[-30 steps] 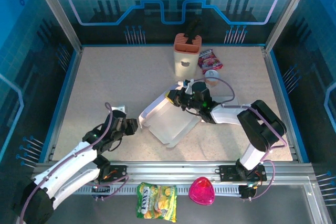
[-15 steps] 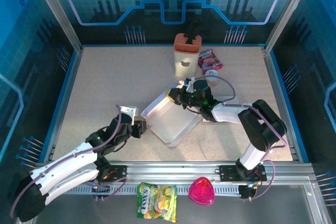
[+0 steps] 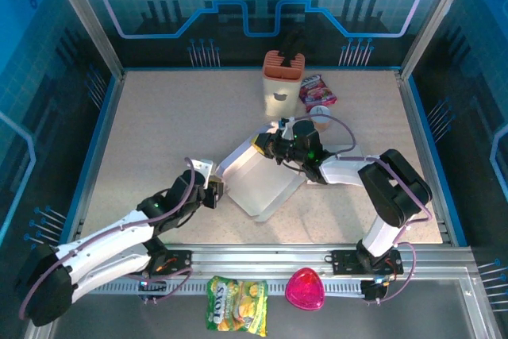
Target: Fold the paper box
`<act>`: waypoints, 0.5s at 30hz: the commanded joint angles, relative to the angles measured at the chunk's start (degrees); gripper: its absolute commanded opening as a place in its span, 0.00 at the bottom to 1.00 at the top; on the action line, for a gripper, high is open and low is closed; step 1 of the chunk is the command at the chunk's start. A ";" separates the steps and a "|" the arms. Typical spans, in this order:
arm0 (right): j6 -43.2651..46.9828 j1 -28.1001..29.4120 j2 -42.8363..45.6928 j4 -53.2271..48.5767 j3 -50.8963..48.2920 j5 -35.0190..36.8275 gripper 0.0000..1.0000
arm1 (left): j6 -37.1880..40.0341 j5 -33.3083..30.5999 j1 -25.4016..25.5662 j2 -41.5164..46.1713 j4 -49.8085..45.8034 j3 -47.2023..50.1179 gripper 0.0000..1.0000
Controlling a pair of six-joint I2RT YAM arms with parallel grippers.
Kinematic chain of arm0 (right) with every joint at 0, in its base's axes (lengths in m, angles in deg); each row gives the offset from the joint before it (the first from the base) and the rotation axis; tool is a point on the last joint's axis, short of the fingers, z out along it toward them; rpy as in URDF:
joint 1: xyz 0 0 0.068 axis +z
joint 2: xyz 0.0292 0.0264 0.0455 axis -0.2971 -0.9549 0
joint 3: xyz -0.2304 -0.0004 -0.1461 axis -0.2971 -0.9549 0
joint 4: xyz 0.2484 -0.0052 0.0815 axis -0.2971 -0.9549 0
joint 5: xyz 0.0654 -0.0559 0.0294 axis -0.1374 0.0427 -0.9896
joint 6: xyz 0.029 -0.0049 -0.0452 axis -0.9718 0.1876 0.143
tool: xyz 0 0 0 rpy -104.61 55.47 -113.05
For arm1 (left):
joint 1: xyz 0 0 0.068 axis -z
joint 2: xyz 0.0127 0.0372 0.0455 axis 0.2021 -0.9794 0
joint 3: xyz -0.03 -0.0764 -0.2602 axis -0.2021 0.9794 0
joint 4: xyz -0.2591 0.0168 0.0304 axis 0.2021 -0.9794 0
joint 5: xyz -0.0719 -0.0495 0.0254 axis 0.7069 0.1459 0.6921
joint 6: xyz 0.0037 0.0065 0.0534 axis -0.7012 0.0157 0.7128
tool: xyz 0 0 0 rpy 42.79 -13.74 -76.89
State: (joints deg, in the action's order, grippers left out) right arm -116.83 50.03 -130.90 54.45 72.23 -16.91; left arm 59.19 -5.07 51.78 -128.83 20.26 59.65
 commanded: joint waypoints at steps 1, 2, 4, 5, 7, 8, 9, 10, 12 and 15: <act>0.28 -0.65 -1.25 -0.15 1.68 -2.32 0.00 | 2.51 -0.68 0.75 -1.54 2.92 -1.58 0.26; 0.38 -0.67 -1.17 -0.44 1.90 -2.45 0.00 | 2.72 -0.83 0.99 -1.99 3.10 -1.66 0.26; 0.52 -0.83 -1.30 -1.07 2.38 -2.96 0.00 | 3.30 -1.18 1.25 -2.62 3.88 -1.86 0.25; 0.51 -0.85 -1.31 -1.22 2.57 -3.08 0.00 | 3.64 -1.18 1.36 -2.74 4.54 -1.66 0.25; 0.65 -0.94 -1.32 -1.42 2.79 -3.38 0.00 | 4.40 -1.05 1.41 -2.82 6.33 -1.10 0.25; 0.68 -1.04 -1.29 -1.60 2.81 -3.42 0.00 | 4.62 -1.12 1.41 -2.82 7.20 -0.76 0.25; 0.78 -1.18 -1.35 -1.70 2.88 -3.42 0.00 | 4.88 -1.04 1.49 -2.82 8.04 -0.37 0.25; 0.66 -1.26 -1.47 -1.56 2.86 -3.42 0.00 | 5.11 -1.16 1.58 -2.90 8.77 -0.06 0.25; 0.27 -1.29 -1.86 -0.80 2.91 -3.56 0.00 | 5.54 -1.02 1.62 -3.14 9.99 0.41 0.26; -0.90 -1.33 -2.63 1.35 2.99 -3.69 0.00 | 6.63 -0.92 1.72 -3.48 12.32 1.01 0.26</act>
State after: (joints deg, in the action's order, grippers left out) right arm -117.13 49.05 -131.93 54.27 74.03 -18.46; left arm 63.49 -5.68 53.11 -131.93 27.15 59.73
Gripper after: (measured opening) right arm 0.063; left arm 0.259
